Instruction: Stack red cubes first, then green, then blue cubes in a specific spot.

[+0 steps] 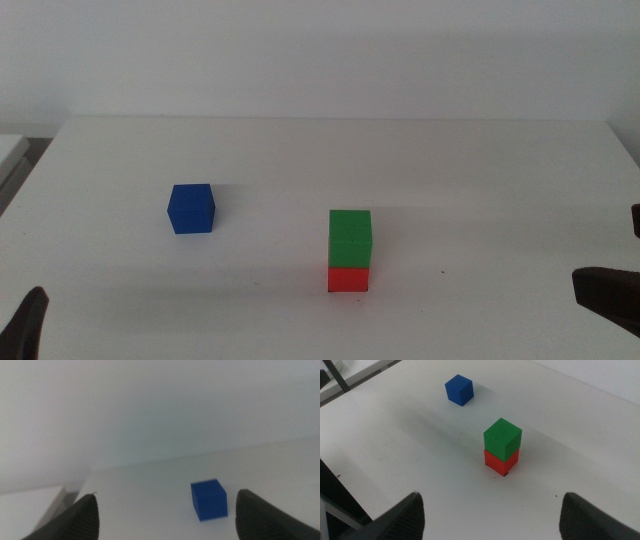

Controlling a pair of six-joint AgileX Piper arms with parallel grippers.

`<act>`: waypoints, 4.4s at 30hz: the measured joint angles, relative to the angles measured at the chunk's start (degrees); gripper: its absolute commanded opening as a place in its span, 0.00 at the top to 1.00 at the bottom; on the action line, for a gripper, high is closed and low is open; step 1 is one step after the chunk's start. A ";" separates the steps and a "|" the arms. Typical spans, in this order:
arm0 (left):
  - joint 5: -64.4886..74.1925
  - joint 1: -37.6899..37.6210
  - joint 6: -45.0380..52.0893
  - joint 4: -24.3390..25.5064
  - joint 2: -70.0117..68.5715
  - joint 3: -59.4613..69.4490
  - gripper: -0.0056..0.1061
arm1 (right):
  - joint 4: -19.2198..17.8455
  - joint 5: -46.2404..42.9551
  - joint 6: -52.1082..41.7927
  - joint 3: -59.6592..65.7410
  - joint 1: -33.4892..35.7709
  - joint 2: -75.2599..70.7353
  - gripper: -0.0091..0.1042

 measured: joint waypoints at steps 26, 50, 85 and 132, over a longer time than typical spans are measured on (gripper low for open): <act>63.37 0.00 -1.96 -2.16 70.19 -70.11 0.11 | 0.00 -0.10 0.14 0.00 0.00 0.00 0.11; 56.21 -3.75 -7.54 -6.30 110.11 -90.26 0.11 | 0.00 -0.10 0.22 0.00 -0.01 0.00 0.11; 53.00 -3.80 -9.15 -8.66 120.04 -90.66 0.97 | 0.00 -0.10 0.22 0.00 -0.01 0.00 0.11; 64.64 -38.13 -48.29 4.29 109.73 -100.83 0.97 | 0.00 -0.10 0.59 0.00 -0.01 0.00 0.11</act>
